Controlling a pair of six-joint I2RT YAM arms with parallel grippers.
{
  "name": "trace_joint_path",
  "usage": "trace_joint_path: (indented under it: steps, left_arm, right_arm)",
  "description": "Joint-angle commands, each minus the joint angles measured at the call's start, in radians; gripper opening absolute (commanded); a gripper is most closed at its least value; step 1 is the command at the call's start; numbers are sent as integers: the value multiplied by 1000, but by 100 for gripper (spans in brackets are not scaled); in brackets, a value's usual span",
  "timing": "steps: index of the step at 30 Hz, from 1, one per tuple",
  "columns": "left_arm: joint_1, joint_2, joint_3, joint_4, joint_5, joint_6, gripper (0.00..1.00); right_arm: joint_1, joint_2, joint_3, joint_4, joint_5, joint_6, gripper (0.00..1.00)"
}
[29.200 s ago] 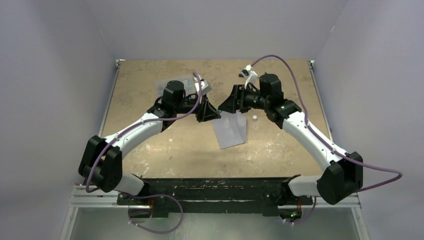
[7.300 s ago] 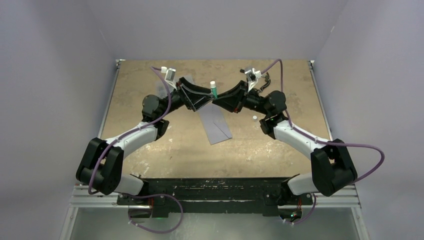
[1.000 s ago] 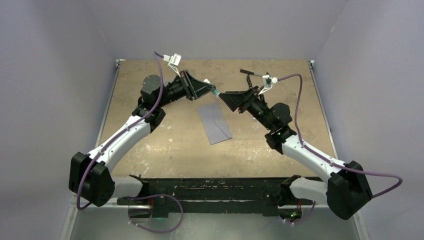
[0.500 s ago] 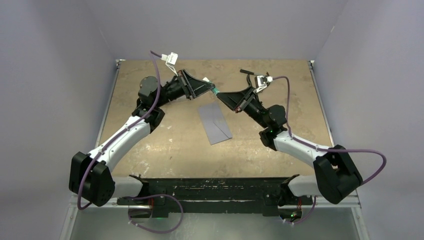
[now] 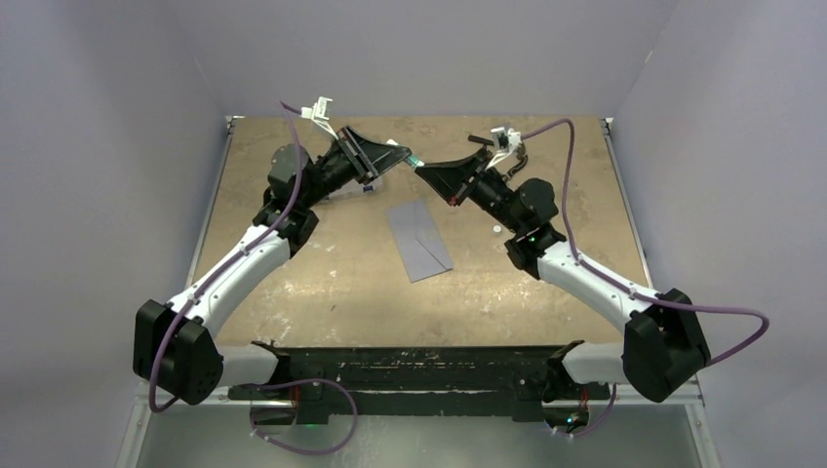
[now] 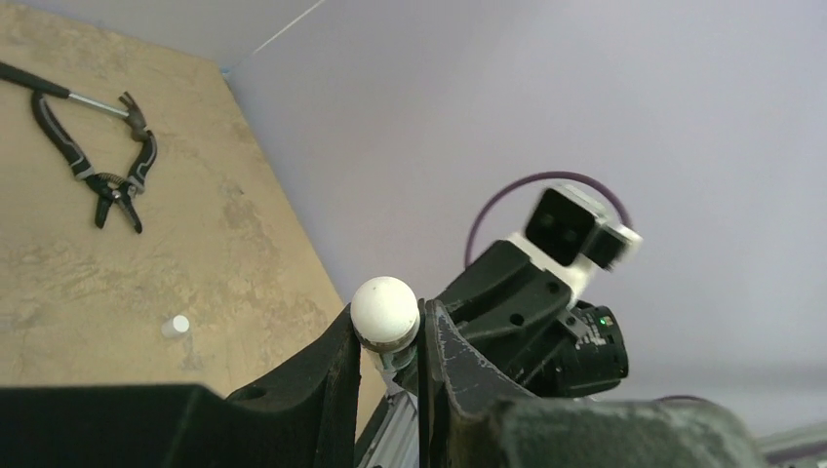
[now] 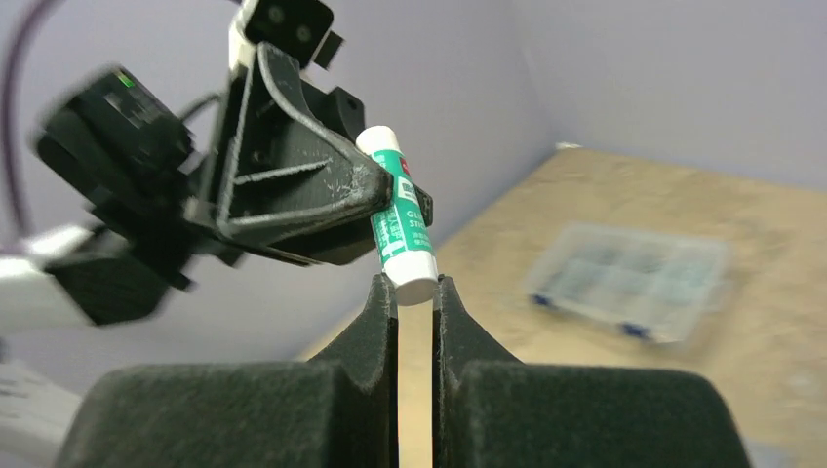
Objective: Place the letter into the envelope and seal it
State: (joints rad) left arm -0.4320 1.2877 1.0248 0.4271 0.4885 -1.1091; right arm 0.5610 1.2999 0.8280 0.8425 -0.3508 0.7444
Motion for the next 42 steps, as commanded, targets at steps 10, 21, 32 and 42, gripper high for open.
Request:
trace_joint_path:
  steps: [10,21,32,42]
  left_arm:
    - [-13,63,19,-165,3,-132,0]
    - [-11,62,119,-248,71,350,0]
    - [-10,-82,60,-361,541,1065,0]
    - [-10,-105,74,-454,825,1158,0]
  right_arm:
    - [183,-60,-39,111,470,-1265,1]
    - [189,-154,113,-358,231,-821,62]
    - [189,-442,-120,-352,96,-225,76]
    - [189,-416,-174,-362,-22,-400,77]
